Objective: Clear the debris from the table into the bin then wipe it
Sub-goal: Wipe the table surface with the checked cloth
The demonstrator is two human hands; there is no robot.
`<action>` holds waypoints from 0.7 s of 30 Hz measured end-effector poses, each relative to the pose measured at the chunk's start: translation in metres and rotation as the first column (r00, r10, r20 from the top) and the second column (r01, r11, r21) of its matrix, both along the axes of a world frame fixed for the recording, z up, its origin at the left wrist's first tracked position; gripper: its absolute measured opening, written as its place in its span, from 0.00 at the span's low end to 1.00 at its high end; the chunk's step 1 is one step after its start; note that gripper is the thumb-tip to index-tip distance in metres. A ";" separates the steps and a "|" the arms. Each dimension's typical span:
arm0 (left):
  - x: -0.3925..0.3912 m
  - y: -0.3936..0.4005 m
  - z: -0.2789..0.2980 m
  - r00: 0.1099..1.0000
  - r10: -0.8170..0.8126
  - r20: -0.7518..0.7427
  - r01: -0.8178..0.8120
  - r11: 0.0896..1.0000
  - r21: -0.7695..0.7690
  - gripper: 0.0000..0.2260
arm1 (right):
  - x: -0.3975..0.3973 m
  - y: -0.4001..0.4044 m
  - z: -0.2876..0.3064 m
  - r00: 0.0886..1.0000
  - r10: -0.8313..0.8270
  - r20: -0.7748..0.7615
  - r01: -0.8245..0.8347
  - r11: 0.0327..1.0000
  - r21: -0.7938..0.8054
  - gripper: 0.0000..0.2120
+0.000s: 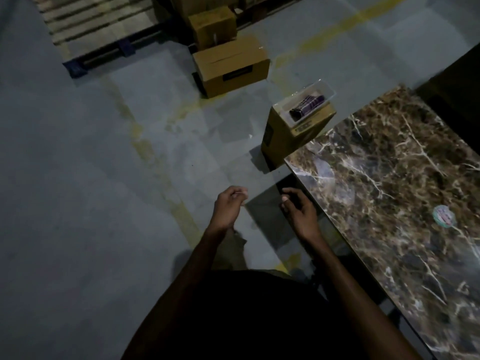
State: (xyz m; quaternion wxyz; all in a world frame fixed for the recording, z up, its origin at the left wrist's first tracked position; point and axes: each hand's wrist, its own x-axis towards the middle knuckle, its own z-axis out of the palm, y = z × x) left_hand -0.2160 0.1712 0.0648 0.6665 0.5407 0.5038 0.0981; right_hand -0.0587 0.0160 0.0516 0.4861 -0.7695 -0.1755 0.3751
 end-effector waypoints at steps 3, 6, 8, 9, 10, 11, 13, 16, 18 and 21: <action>0.028 0.069 0.004 0.999 -0.047 0.022 0.046 0.997 0.059 0.06 | 0.016 0.051 -0.005 0.998 -0.059 -0.018 0.059 0.998 -0.005 0.15; 0.058 0.119 -0.001 0.987 -0.160 -0.027 0.162 0.986 0.050 0.07 | 0.029 0.090 -0.001 0.992 -0.126 -0.027 0.125 0.991 -0.038 0.12; 0.081 0.143 -0.006 0.972 -0.232 -0.039 0.233 0.971 0.051 0.08 | 0.041 0.106 -0.001 0.981 -0.187 -0.050 0.185 0.981 -0.052 0.10; 0.093 0.155 -0.009 0.969 -0.245 -0.038 0.247 0.968 0.049 0.07 | 0.049 0.113 -0.002 0.980 -0.192 -0.051 0.189 0.980 -0.063 0.10; 0.105 0.166 -0.013 0.966 -0.255 -0.043 0.257 0.965 0.049 0.07 | 0.057 0.120 -0.002 0.980 -0.193 -0.043 0.189 0.979 -0.081 0.10; 0.117 0.175 -0.017 0.962 -0.268 -0.043 0.270 0.961 0.052 0.06 | 0.066 0.125 -0.005 0.979 -0.200 -0.040 0.196 0.976 -0.093 0.10; 0.141 0.187 -0.027 0.953 -0.299 -0.047 0.301 0.953 0.043 0.06 | 0.085 0.138 -0.007 0.970 -0.241 -0.041 0.235 0.965 -0.114 0.08; 0.176 0.199 -0.036 0.942 -0.317 -0.113 0.319 0.948 0.001 0.07 | 0.119 0.162 -0.022 0.957 -0.290 -0.025 0.286 0.952 -0.114 0.07; 0.192 0.205 -0.041 0.921 -0.360 -0.146 0.361 0.932 -0.021 0.06 | 0.141 0.182 -0.033 0.958 -0.283 -0.038 0.278 0.954 -0.108 0.10; 0.219 0.232 -0.050 0.854 -0.464 -0.236 0.475 0.880 -0.010 0.05 | 0.169 0.215 -0.038 0.949 -0.310 -0.053 0.304 0.948 -0.096 0.08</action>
